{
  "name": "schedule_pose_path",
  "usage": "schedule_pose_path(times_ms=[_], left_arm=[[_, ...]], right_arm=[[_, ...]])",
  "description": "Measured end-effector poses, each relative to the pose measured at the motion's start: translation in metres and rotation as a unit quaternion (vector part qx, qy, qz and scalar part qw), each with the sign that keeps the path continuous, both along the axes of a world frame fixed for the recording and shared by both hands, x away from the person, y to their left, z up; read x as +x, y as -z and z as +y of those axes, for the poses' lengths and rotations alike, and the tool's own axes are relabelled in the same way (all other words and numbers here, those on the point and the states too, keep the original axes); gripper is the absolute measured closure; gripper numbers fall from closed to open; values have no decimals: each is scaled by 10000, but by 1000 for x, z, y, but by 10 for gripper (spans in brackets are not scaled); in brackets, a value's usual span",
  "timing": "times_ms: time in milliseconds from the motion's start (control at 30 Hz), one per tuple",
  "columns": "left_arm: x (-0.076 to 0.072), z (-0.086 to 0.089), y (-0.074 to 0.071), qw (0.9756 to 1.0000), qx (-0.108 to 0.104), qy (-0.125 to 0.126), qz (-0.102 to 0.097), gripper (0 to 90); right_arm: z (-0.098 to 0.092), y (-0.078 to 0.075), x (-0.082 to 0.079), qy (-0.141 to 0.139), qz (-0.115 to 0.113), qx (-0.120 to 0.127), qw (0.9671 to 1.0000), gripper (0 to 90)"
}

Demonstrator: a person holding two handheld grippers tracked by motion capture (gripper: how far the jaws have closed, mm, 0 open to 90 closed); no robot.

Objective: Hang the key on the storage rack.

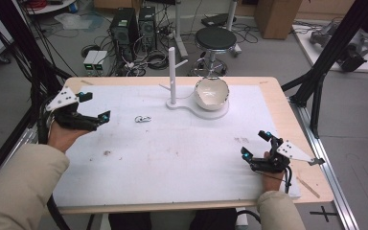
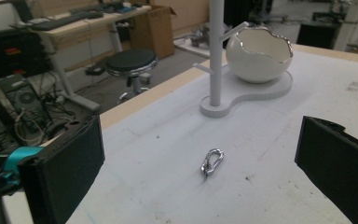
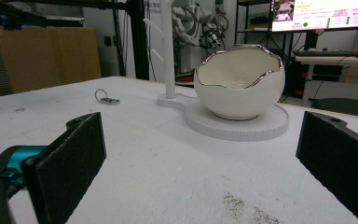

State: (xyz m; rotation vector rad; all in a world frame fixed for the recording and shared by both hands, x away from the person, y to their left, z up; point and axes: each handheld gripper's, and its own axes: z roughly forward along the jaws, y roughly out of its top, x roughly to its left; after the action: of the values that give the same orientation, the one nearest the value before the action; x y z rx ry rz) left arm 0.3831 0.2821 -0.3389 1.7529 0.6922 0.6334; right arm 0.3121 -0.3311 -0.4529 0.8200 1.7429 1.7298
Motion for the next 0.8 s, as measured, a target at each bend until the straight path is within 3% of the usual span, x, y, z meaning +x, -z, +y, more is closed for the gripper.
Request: schedule_pose_path(times_ms=[133,200,400,533,667,733,767,800], left_arm=[[22,-9,-6,9993,211,252,159,18],[39,-17,-9,9982,302,389,339,18],[62,-31,-9,9956,604,457,560,18],[75,-45,-6,9897,941,698,825,18],[85,-57,1,9860,1069,795,1000,18],[90,-61,7,9821,1151,875,1204,18],[94,-65,14,9782,1276,930,1352,18],[94,-65,14,9782,1276,930,1352,18]], right_arm=[[0,0,0,11,-32,-7,10000,5],[0,0,-1,-7,44,14,10000,5],[1,0,-1,-3,26,11,10000,5],[1,0,-1,-1,28,4,10000,5],[1,0,-1,-3,23,9,10000,5],[1,0,-1,2,18,-5,10000,5],[1,0,-1,-4,13,-7,10000,5],[1,0,-1,4,7,-2,10000,5]])
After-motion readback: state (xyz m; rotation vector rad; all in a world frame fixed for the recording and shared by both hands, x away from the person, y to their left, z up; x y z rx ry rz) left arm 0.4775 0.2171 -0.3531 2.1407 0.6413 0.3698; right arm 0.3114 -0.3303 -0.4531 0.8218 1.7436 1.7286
